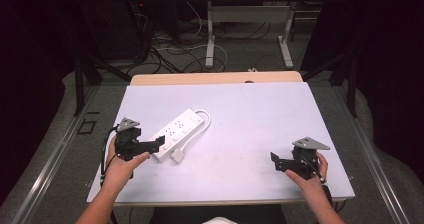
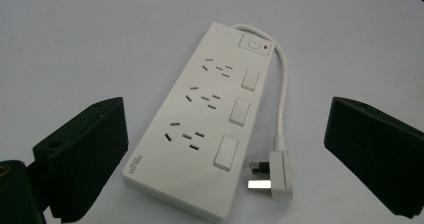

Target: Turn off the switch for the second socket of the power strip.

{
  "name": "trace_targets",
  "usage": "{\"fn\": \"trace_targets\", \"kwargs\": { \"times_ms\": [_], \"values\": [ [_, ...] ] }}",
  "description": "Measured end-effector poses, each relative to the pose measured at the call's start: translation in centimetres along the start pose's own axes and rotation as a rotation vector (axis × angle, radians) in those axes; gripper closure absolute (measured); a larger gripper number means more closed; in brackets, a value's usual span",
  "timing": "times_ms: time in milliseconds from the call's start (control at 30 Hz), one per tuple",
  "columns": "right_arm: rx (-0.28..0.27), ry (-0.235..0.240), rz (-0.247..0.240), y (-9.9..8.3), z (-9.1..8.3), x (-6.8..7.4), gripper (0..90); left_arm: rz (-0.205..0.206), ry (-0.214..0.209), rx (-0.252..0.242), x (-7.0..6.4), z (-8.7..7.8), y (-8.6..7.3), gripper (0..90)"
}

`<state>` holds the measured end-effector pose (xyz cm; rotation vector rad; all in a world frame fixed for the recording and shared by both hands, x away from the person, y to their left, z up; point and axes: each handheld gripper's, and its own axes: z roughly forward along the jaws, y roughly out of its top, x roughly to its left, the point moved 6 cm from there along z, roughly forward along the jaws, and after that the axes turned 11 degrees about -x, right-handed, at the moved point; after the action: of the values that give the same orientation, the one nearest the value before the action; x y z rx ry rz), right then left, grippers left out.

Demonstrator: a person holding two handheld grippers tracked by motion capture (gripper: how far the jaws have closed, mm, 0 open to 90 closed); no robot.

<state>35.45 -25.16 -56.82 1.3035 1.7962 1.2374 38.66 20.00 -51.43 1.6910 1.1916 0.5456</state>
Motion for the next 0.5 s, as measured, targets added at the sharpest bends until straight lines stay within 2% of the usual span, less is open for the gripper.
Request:
{"fn": "trace_targets", "kwargs": {
  "times_ms": [100, 200, 500],
  "values": [
    [-0.002, 0.004, -0.005, 0.0, 0.1, -0.1, 4.7, -0.013, 0.004, -0.002, 0.1, 0.1, 0.6, 5.1],
    [-0.006, -0.002, 0.004, 0.0, 0.2, 0.0, 4.7, -0.012, 0.026, -0.009, 0.4, 0.1, 1.4, 7.5],
    [0.004, 0.013, 0.003, 0.0, 0.4, 0.2, 4.7, -0.017, 0.039, -0.004, 0.6, 0.5, 2.4, 13.1]
  ]
}}
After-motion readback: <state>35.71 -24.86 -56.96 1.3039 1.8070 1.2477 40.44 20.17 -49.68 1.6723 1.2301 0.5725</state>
